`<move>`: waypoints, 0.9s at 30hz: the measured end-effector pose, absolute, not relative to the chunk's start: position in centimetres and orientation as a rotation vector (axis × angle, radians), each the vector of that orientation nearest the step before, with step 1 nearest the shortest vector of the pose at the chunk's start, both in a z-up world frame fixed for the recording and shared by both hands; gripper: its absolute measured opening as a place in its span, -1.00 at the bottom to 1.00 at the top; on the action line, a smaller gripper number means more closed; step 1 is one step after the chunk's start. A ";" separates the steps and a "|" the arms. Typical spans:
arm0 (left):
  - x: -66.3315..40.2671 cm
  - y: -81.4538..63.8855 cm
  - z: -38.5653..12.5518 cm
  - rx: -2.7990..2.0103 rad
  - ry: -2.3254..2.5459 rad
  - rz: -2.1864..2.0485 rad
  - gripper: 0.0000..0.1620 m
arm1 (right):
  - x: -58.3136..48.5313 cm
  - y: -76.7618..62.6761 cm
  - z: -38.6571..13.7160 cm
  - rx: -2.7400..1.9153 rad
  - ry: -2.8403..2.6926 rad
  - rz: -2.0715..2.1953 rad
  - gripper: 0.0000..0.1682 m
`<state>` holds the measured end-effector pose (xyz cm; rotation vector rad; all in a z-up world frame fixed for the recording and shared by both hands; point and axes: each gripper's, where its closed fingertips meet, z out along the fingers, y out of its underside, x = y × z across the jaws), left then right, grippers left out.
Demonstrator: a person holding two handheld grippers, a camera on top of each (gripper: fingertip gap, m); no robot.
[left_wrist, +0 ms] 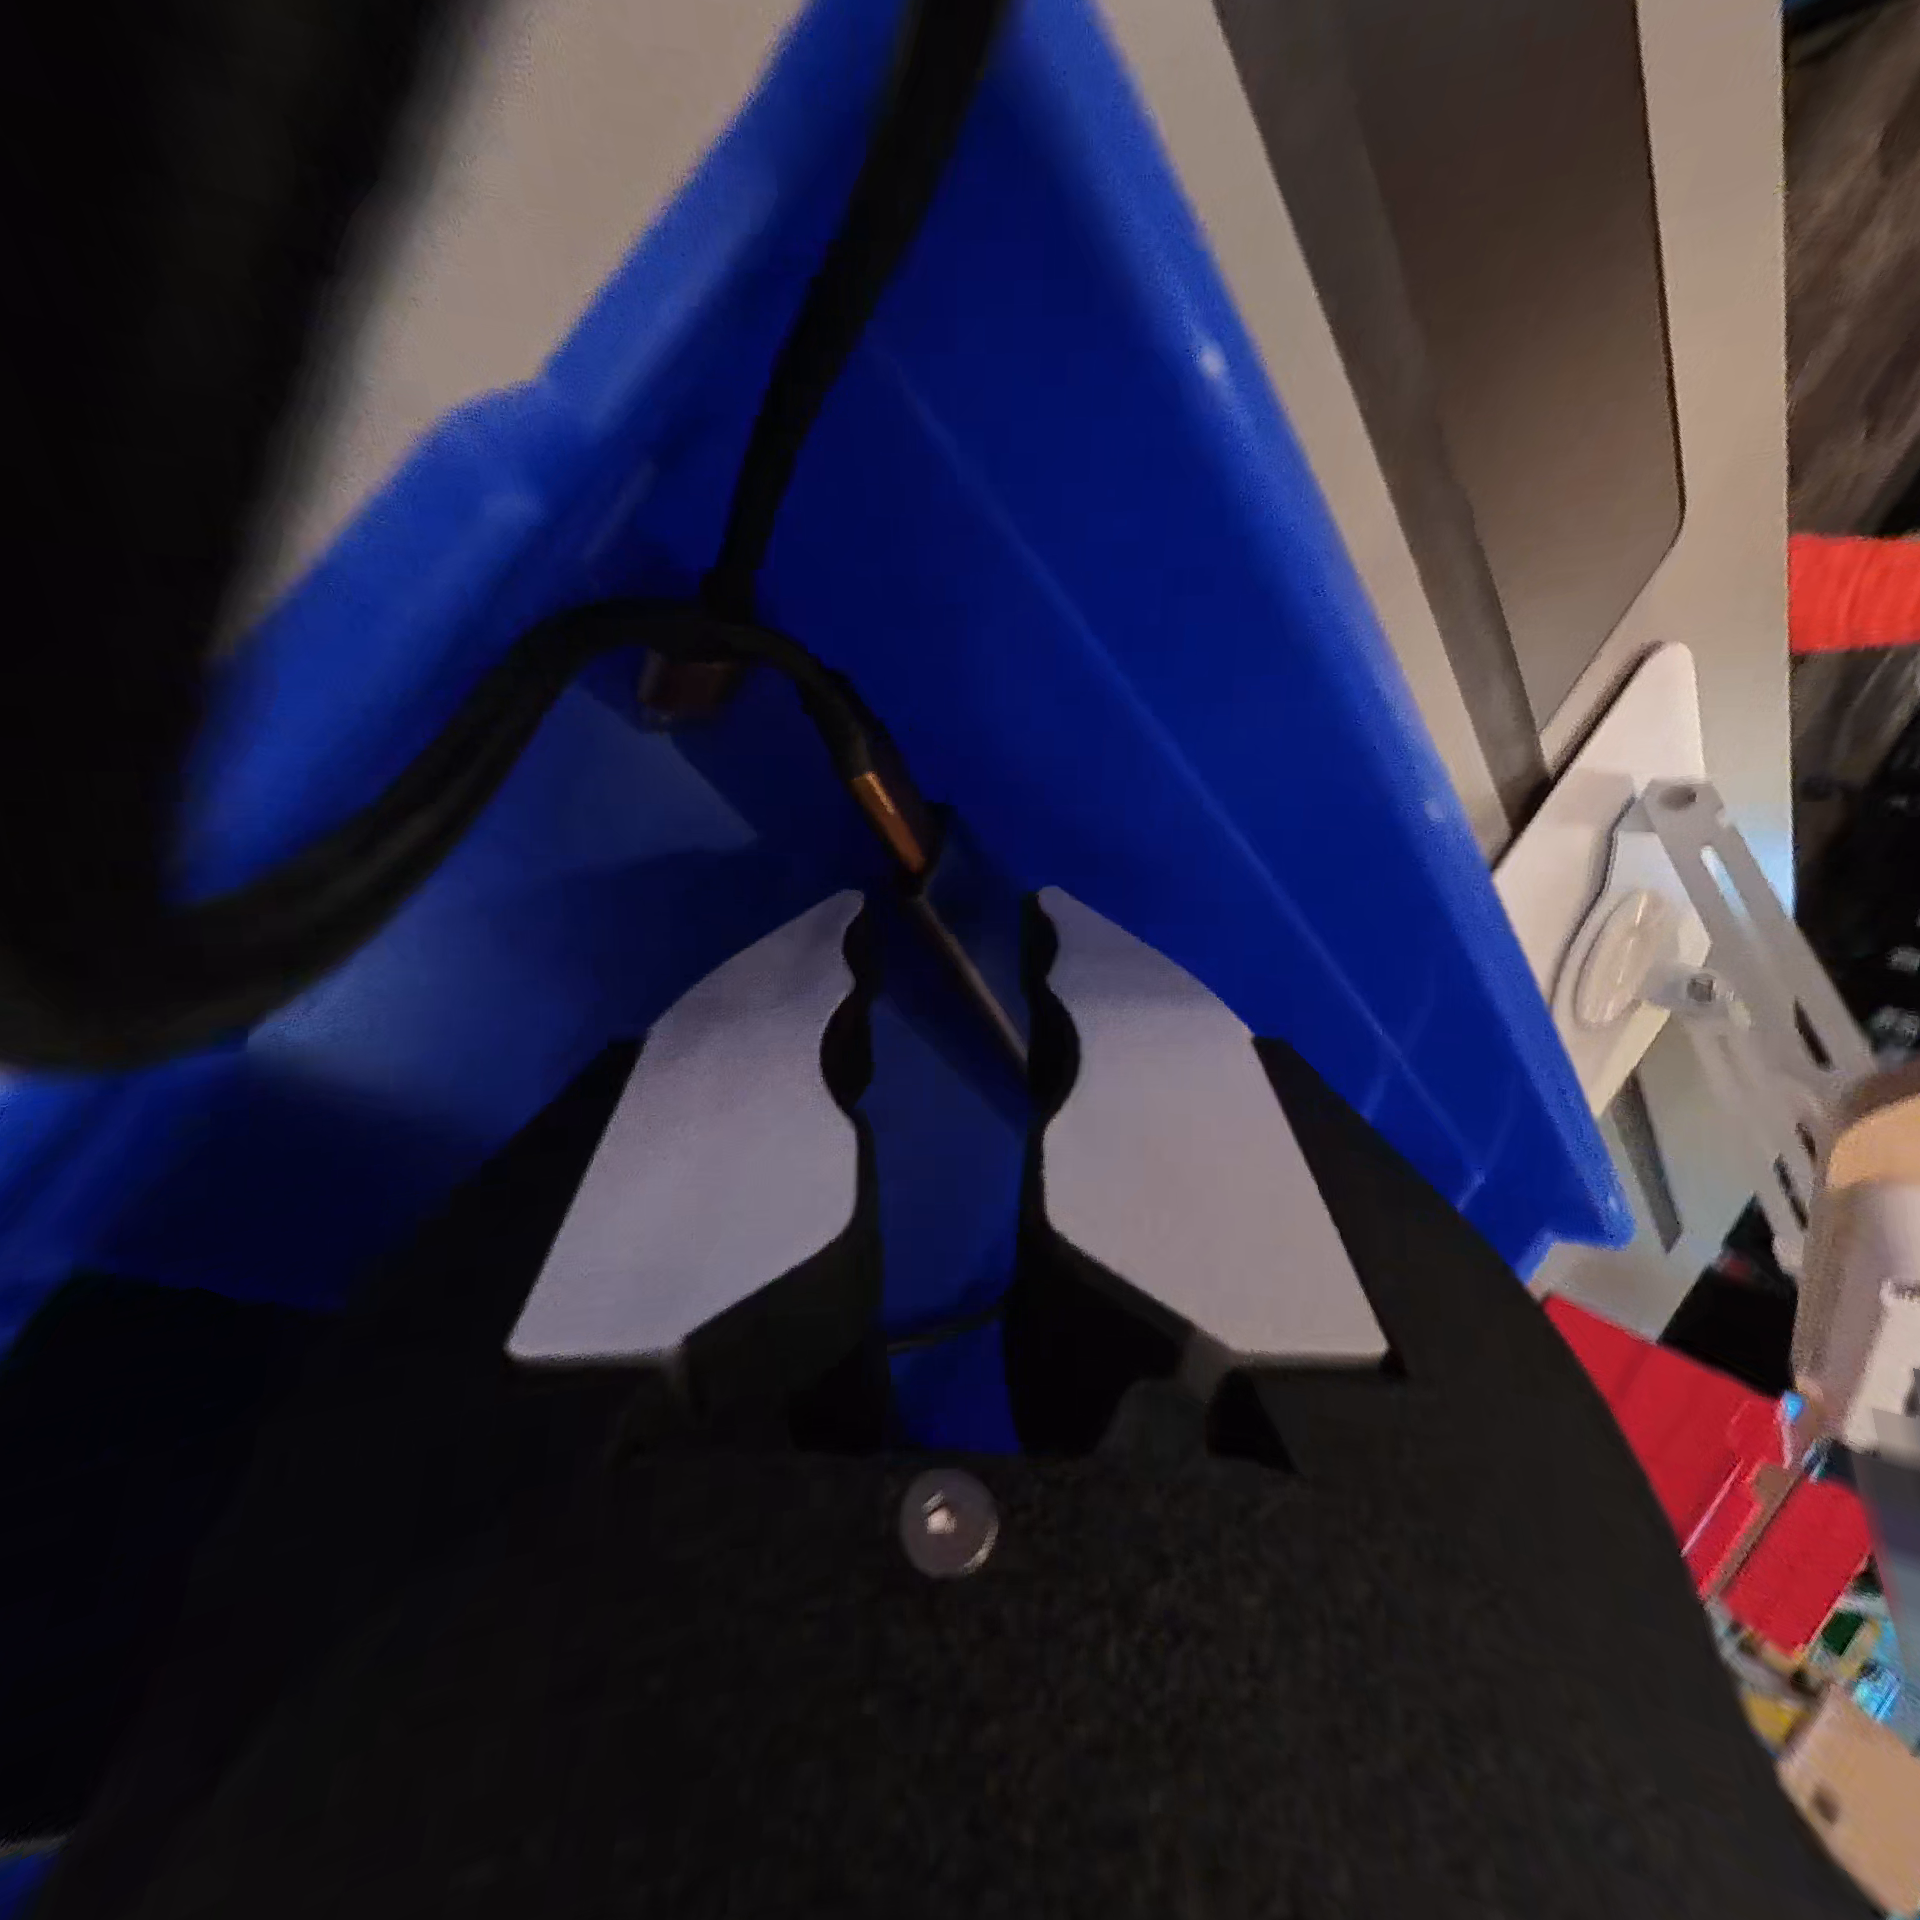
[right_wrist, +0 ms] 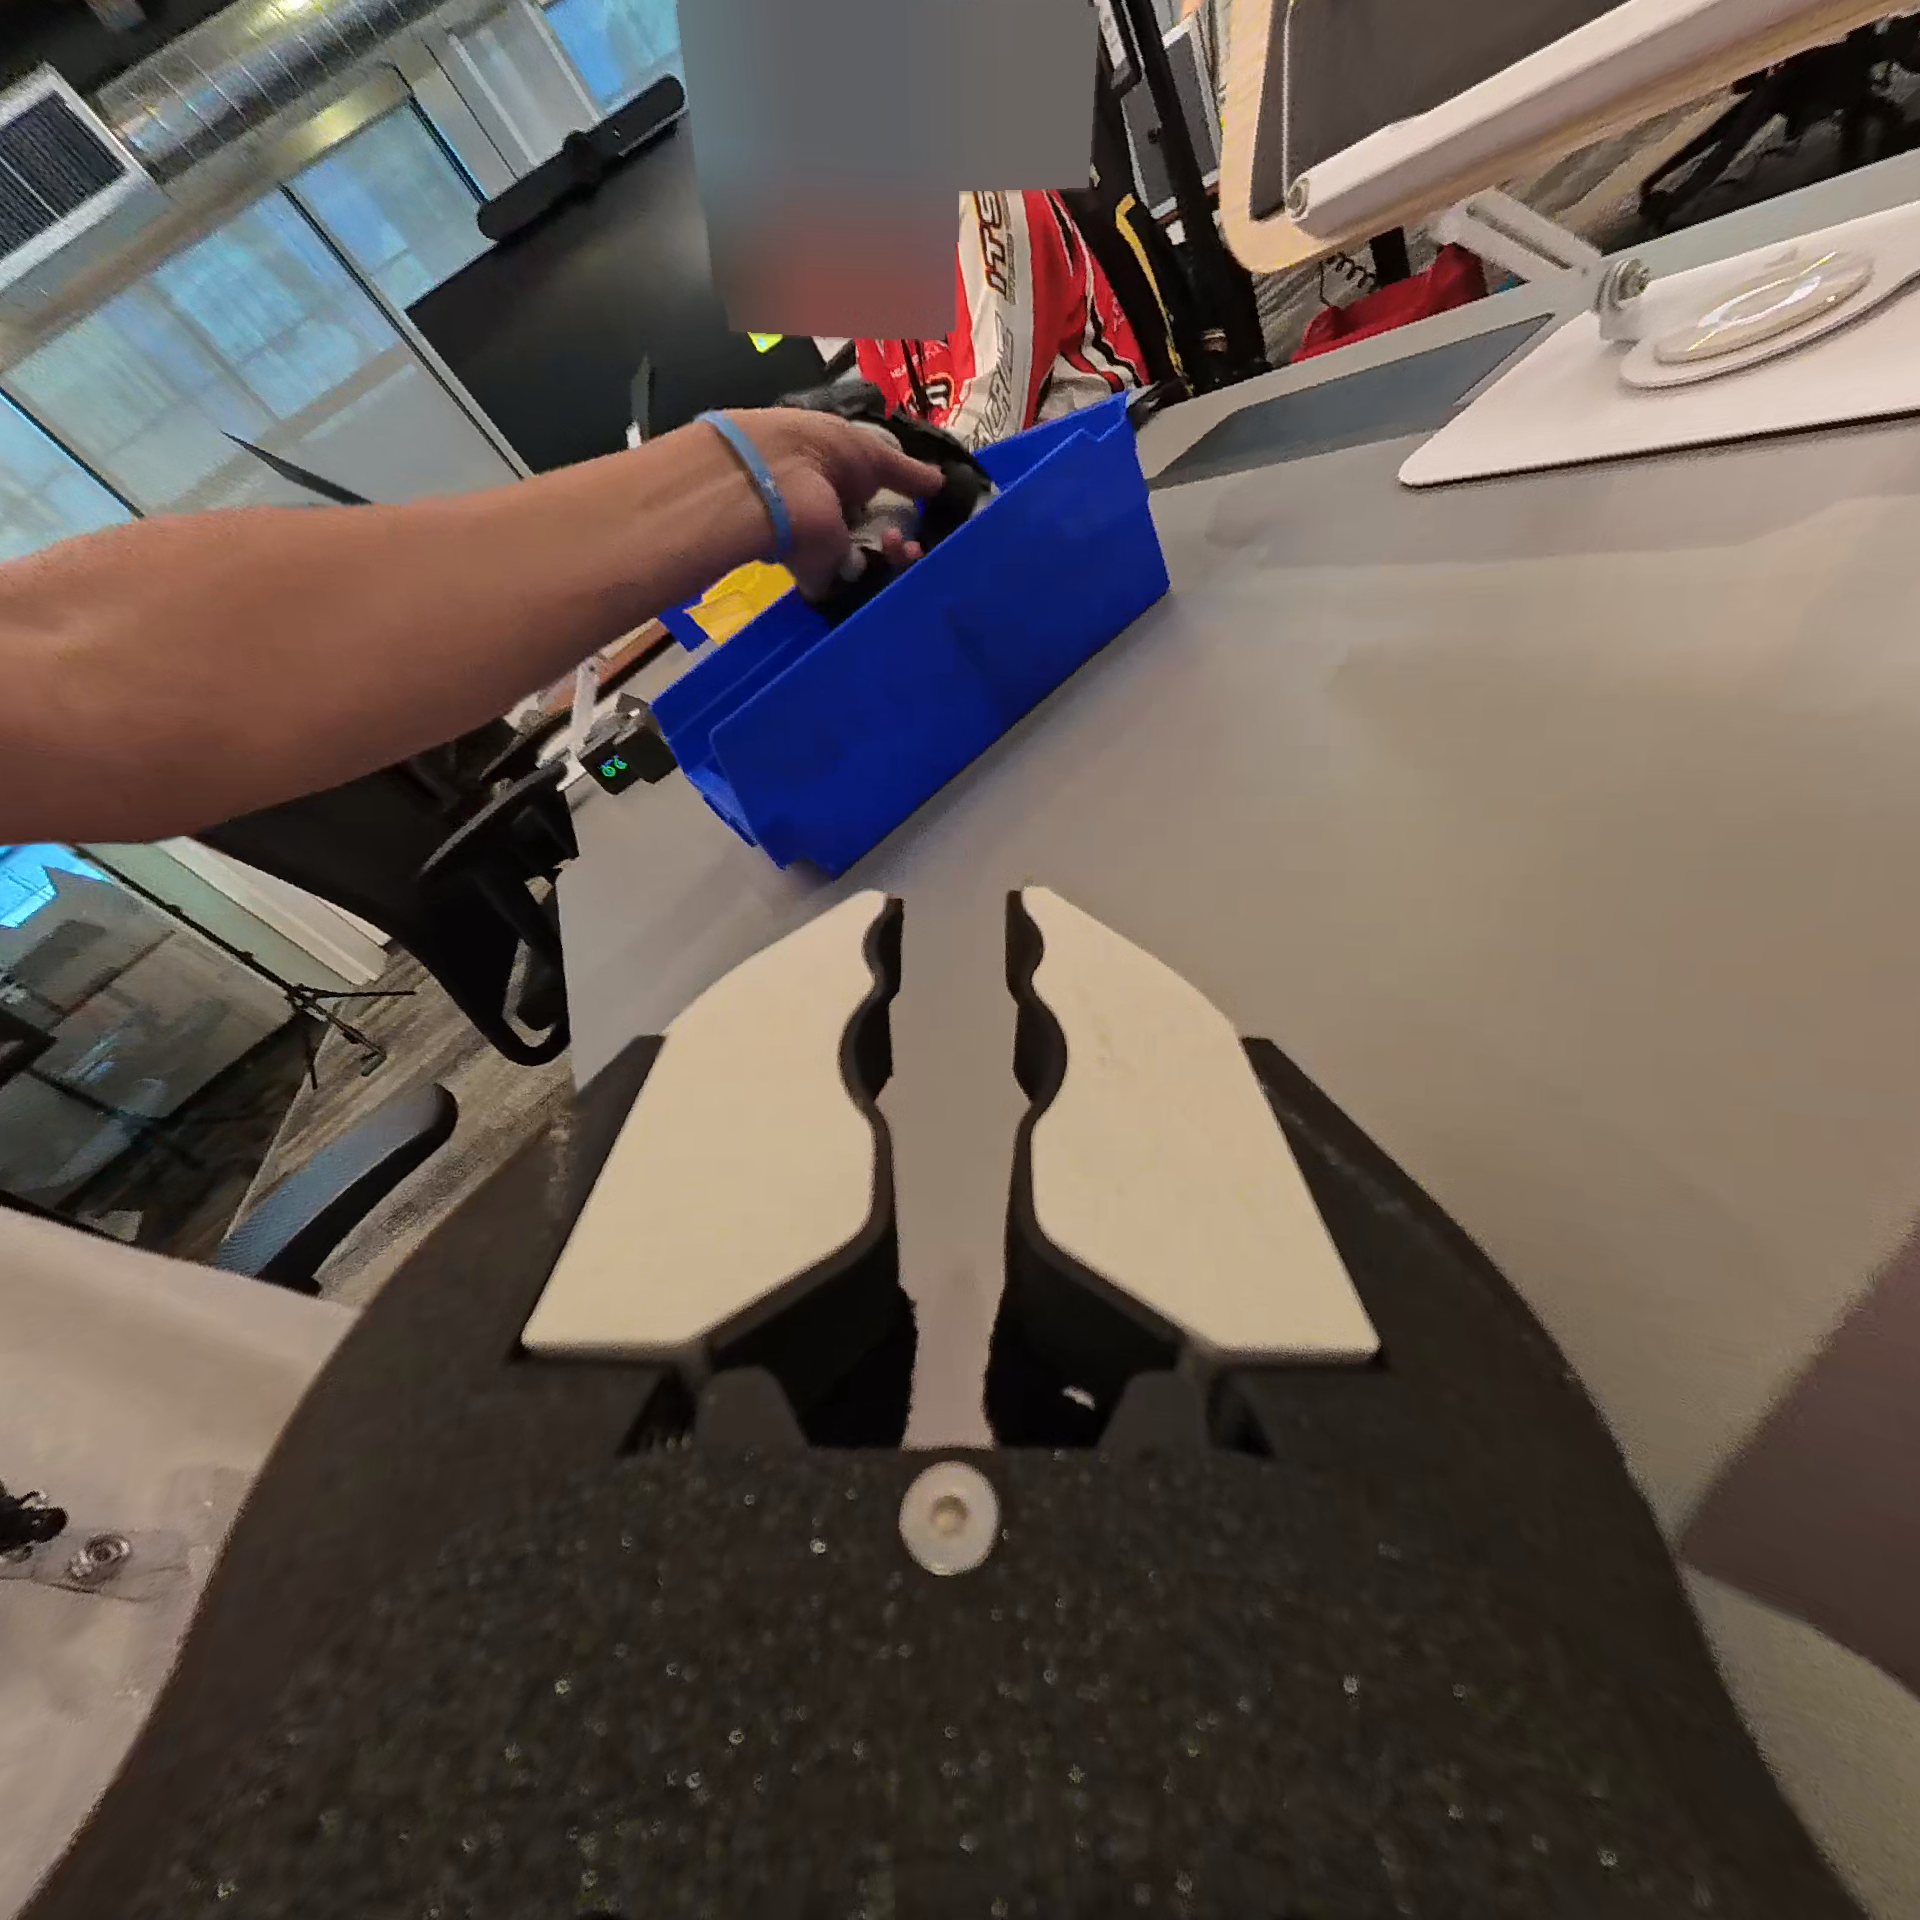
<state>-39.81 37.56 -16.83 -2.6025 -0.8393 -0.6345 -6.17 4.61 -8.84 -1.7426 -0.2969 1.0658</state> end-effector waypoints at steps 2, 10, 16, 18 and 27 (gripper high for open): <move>-40.0 38.0 -16.8 -2.527 -0.924 -0.670 -0.82 | -6.0 4.5 -8.8 -1.736 -0.294 1.084 -0.79; -37.3 38.3 -11.1 -2.212 -0.656 -0.927 -0.89 | -5.1 4.1 -8.1 -1.696 -0.257 1.165 -0.78; -31.8 34.8 -0.1 -1.968 0.095 -0.789 -0.89 | -5.0 4.1 -7.6 -1.665 -0.233 1.191 -0.79; -29.6 32.3 3.1 -1.886 0.352 -0.691 -0.89 | -5.1 4.0 -7.6 -1.670 -0.254 1.167 -0.80; -18.8 17.1 8.8 -1.475 1.168 -0.563 -0.89 | -6.5 4.5 -5.0 -1.622 -0.466 0.952 -0.78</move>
